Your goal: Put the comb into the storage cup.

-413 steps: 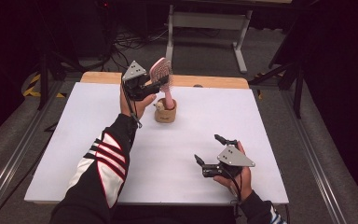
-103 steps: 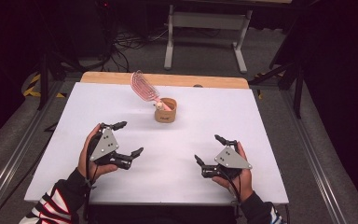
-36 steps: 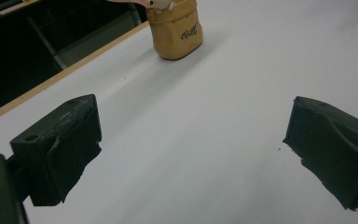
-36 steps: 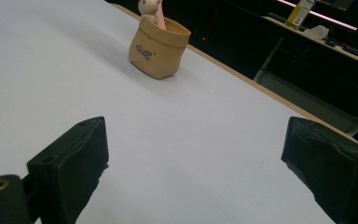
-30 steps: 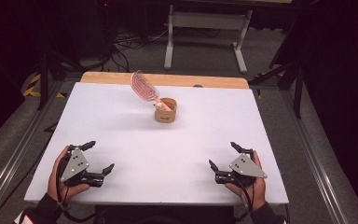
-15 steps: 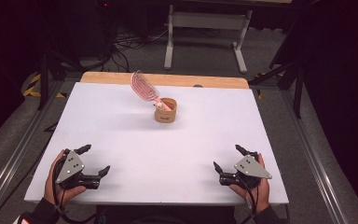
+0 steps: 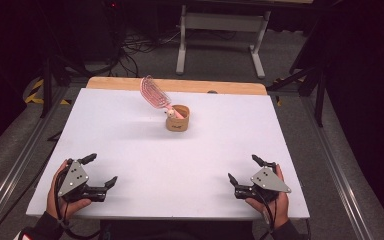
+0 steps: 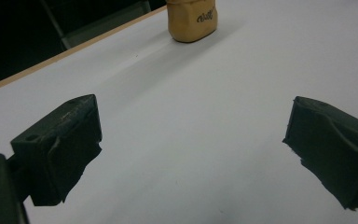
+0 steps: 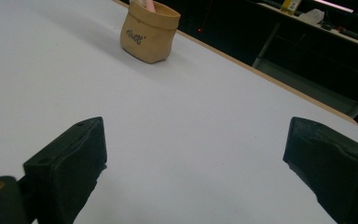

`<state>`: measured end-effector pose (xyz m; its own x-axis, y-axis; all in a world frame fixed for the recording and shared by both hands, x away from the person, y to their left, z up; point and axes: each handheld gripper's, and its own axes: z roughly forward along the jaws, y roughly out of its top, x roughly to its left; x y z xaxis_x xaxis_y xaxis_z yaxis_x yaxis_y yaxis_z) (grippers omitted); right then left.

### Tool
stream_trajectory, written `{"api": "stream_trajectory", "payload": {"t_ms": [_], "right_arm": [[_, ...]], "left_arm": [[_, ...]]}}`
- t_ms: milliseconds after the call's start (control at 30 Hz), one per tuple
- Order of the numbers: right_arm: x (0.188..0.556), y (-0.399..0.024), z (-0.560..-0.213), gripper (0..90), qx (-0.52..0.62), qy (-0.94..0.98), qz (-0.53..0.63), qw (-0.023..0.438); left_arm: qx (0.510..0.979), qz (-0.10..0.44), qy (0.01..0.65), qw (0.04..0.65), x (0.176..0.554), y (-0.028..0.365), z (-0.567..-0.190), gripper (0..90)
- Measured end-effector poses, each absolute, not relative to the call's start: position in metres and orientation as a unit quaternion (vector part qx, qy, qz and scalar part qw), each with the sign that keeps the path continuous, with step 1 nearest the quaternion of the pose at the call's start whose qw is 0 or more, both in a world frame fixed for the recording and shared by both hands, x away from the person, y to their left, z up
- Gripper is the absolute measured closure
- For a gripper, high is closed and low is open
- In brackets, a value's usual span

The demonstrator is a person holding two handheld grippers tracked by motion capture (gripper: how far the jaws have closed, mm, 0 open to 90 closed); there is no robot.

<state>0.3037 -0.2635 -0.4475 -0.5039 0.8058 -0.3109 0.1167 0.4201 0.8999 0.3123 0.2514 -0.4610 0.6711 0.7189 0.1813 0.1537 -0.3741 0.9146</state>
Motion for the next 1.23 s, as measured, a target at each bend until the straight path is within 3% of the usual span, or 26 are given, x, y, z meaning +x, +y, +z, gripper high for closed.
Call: {"api": "stream_trajectory", "payload": {"t_ms": [1233], "right_arm": [[0.304,-0.259,-0.447,5.9,0.296,0.748,0.458,0.377]], "left_arm": [[0.777,0.286,0.277,0.489,0.317,0.241,-0.462,4.7]]}}
